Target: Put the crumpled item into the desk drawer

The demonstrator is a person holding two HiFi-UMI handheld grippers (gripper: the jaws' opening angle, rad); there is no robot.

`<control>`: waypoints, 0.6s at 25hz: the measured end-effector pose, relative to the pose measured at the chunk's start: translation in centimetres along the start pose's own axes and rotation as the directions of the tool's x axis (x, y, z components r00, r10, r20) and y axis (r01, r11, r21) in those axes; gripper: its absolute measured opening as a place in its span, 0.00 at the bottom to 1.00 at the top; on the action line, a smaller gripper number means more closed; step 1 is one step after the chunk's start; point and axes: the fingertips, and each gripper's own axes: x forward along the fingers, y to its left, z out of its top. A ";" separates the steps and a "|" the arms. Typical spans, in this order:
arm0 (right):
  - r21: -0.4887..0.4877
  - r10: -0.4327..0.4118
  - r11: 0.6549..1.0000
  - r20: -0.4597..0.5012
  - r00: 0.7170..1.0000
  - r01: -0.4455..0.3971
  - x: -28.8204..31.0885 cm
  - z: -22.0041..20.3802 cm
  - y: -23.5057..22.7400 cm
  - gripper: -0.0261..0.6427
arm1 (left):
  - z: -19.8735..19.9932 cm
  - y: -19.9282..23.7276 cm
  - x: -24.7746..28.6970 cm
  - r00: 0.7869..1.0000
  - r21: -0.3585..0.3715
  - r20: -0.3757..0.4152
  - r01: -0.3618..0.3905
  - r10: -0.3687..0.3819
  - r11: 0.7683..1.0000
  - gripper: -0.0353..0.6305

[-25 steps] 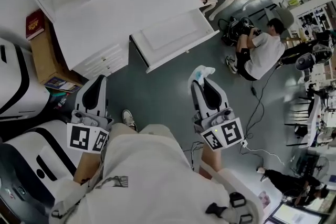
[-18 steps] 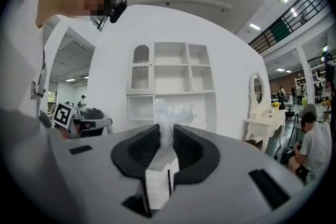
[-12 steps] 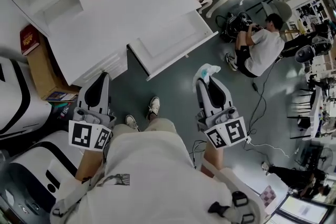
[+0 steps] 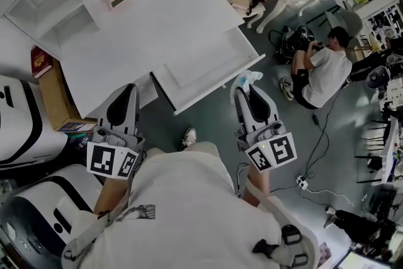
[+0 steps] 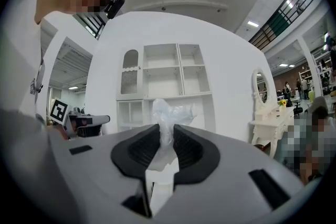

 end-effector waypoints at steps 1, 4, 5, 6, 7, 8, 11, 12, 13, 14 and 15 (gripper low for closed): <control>0.003 0.008 1.000 -0.002 1.000 -0.008 0.4 0.0 -0.8 0.17 | 0.1 -0.2 0.8 1.000 0.003 0.000 -0.006 0.006 1.000 0.08; 0.003 0.033 0.999 -0.013 0.999 -0.033 1.8 -0.3 -2.9 0.17 | 0.1 -0.6 2.8 1.000 0.017 -0.004 -0.021 0.022 1.000 0.08; 0.005 0.040 0.999 -0.017 0.999 -0.040 2.2 -0.5 -3.4 0.17 | -0.1 -0.8 3.2 1.000 0.020 -0.008 -0.028 0.028 0.999 0.08; 0.009 0.048 0.999 -0.020 0.999 -0.047 2.5 -0.7 -3.9 0.17 | -0.3 -0.9 3.6 0.999 0.022 -0.013 -0.035 0.035 0.999 0.08; 0.013 0.055 0.998 -0.025 0.998 -0.055 2.8 -0.9 -4.3 0.17 | -0.6 -0.9 3.8 0.999 0.022 -0.019 -0.044 0.044 0.999 0.08; 0.016 0.064 0.998 -0.030 0.998 -0.063 3.1 -1.2 -4.6 0.17 | -0.9 -0.9 3.9 0.998 0.020 -0.027 -0.054 0.054 0.998 0.08; 0.026 0.094 0.995 -0.054 0.994 -0.093 4.1 -2.1 -4.9 0.17 | -1.7 -0.7 4.0 0.995 0.016 -0.045 -0.084 0.085 0.996 0.08; 0.028 0.104 0.994 -0.064 0.993 -0.102 4.4 -2.5 -5.0 0.17 | -1.9 -0.6 4.0 0.994 0.014 -0.049 -0.094 0.094 0.996 0.08; 0.031 0.113 0.993 -0.074 0.991 -0.110 4.8 -3.0 -5.0 0.17 | -2.2 -0.5 4.0 0.993 0.013 -0.055 -0.102 0.103 0.995 0.08; 0.034 0.120 0.992 -0.085 0.989 -0.118 5.1 -3.5 -5.1 0.17 | -2.5 -0.5 3.9 0.992 0.011 -0.062 -0.111 0.112 0.994 0.08; 0.035 0.126 0.992 -0.097 0.987 -0.124 5.5 -4.0 -5.3 0.17 | -2.8 -0.4 3.9 0.990 0.009 -0.070 -0.120 0.120 0.993 0.08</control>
